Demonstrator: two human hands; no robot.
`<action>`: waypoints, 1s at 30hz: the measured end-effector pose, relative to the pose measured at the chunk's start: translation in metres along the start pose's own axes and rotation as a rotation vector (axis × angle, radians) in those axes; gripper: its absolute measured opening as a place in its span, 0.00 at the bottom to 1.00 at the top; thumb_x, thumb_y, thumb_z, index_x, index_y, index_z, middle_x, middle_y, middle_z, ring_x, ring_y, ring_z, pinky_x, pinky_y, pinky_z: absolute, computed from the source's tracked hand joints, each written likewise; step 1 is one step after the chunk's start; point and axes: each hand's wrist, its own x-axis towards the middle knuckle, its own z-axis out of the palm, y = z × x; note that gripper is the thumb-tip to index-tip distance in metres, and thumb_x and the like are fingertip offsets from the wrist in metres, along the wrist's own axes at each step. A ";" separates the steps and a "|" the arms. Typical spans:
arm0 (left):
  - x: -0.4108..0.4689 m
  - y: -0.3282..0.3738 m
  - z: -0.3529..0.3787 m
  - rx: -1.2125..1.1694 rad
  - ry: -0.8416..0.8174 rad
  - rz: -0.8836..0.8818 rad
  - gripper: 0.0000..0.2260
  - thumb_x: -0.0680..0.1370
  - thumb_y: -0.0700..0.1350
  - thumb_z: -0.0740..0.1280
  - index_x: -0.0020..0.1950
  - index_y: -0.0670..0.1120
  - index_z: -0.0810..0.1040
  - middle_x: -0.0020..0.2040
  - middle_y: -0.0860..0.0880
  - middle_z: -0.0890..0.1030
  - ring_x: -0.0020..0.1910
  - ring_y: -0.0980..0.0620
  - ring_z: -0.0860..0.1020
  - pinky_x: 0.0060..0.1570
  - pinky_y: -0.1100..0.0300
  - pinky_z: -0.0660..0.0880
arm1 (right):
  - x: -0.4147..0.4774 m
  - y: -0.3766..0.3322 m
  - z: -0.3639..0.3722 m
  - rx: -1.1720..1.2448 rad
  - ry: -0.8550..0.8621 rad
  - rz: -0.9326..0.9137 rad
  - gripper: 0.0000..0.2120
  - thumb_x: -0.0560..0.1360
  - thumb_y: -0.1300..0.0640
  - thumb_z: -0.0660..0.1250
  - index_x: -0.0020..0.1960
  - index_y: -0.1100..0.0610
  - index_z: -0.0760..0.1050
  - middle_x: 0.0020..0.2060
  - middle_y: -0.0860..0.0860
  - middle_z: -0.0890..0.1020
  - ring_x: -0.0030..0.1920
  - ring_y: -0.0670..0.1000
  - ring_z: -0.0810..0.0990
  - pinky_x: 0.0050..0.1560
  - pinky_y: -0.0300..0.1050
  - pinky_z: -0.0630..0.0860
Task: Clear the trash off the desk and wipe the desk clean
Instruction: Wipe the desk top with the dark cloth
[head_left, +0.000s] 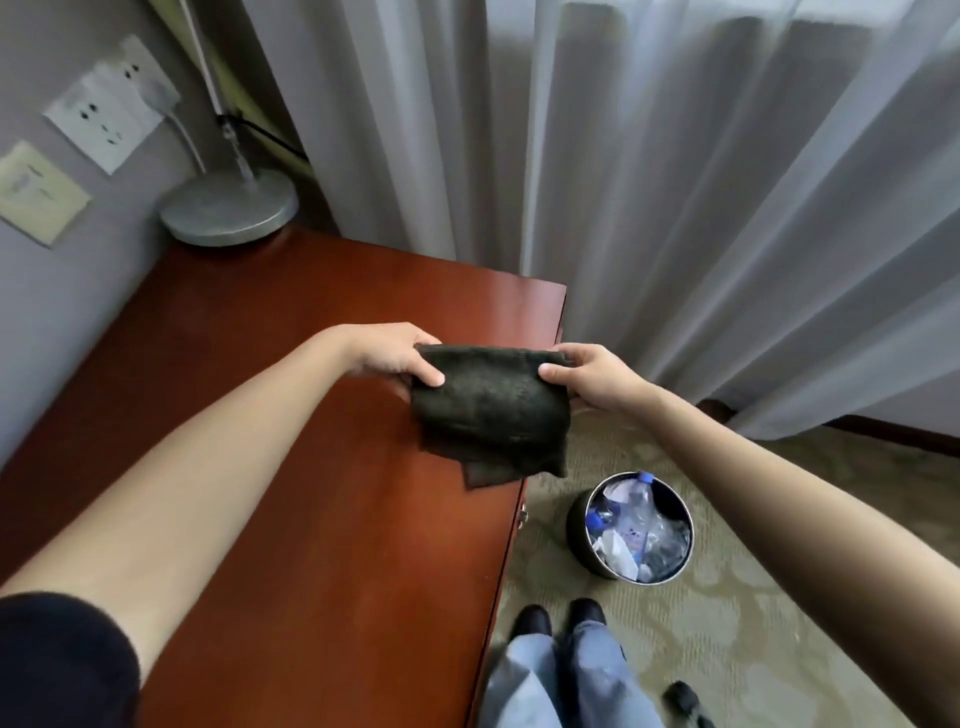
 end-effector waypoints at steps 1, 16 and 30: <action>0.008 -0.001 -0.004 -0.015 0.046 0.016 0.11 0.74 0.35 0.67 0.55 0.43 0.77 0.45 0.46 0.81 0.42 0.51 0.81 0.38 0.60 0.80 | 0.011 0.001 -0.001 0.016 0.022 -0.004 0.04 0.77 0.62 0.63 0.48 0.54 0.76 0.38 0.51 0.78 0.33 0.46 0.78 0.31 0.38 0.78; 0.028 -0.028 -0.014 0.068 0.450 0.469 0.22 0.68 0.32 0.73 0.42 0.62 0.82 0.45 0.61 0.82 0.47 0.64 0.78 0.52 0.71 0.71 | 0.036 0.005 -0.020 -0.598 0.255 -0.720 0.11 0.68 0.62 0.71 0.50 0.54 0.82 0.48 0.50 0.81 0.49 0.47 0.74 0.51 0.34 0.67; 0.030 -0.044 0.056 0.737 0.491 0.463 0.23 0.77 0.49 0.63 0.72 0.55 0.65 0.73 0.52 0.64 0.72 0.50 0.59 0.69 0.52 0.57 | 0.012 0.057 0.011 -0.997 0.298 -0.713 0.19 0.71 0.49 0.61 0.57 0.53 0.79 0.58 0.57 0.77 0.54 0.59 0.72 0.56 0.51 0.72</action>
